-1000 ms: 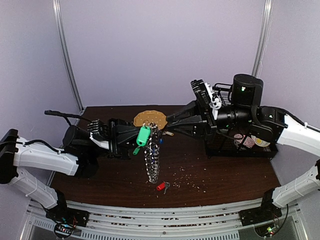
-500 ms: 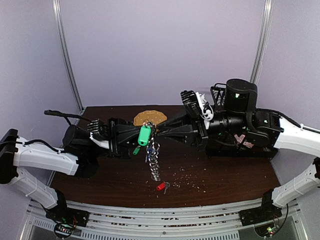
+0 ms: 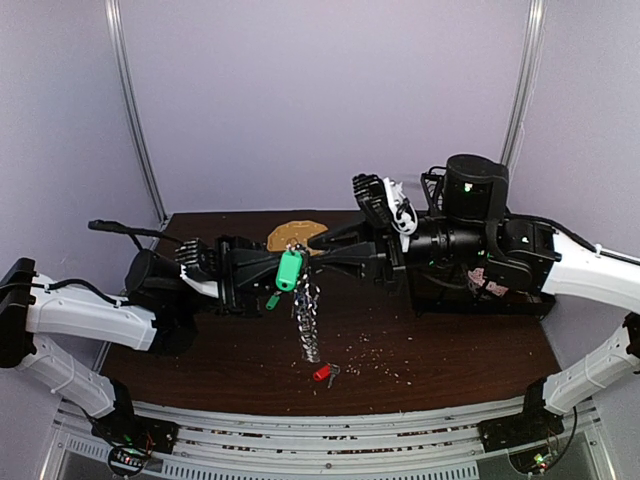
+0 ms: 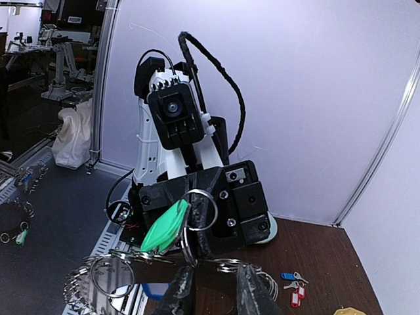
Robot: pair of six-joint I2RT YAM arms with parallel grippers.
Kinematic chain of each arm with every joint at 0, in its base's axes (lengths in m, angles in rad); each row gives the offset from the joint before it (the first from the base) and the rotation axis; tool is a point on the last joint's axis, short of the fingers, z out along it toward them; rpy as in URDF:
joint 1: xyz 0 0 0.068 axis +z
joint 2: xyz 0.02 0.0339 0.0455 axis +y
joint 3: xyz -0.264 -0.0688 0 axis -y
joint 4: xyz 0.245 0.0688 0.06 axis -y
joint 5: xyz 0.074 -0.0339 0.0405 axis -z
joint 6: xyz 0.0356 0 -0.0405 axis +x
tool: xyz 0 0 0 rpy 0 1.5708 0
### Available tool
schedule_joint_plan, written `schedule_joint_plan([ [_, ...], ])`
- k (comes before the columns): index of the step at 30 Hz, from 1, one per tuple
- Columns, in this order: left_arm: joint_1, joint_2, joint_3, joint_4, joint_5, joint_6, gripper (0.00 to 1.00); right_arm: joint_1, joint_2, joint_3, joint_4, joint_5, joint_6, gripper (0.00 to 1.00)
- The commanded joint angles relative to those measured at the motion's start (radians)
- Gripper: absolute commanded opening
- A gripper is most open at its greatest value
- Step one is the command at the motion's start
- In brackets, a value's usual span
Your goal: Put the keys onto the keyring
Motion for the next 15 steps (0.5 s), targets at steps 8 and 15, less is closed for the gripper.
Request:
schedule_joint_plan([
  [8,-0.006,-0.04,0.001,0.021,-0.038,0.038,0.0,0.009,0.024,0.064,0.0,-0.048,-0.031,0.26],
  [15,-0.006,-0.046,-0.002,0.009,-0.044,0.052,0.0,0.012,0.017,0.054,0.015,-0.07,-0.028,0.19],
])
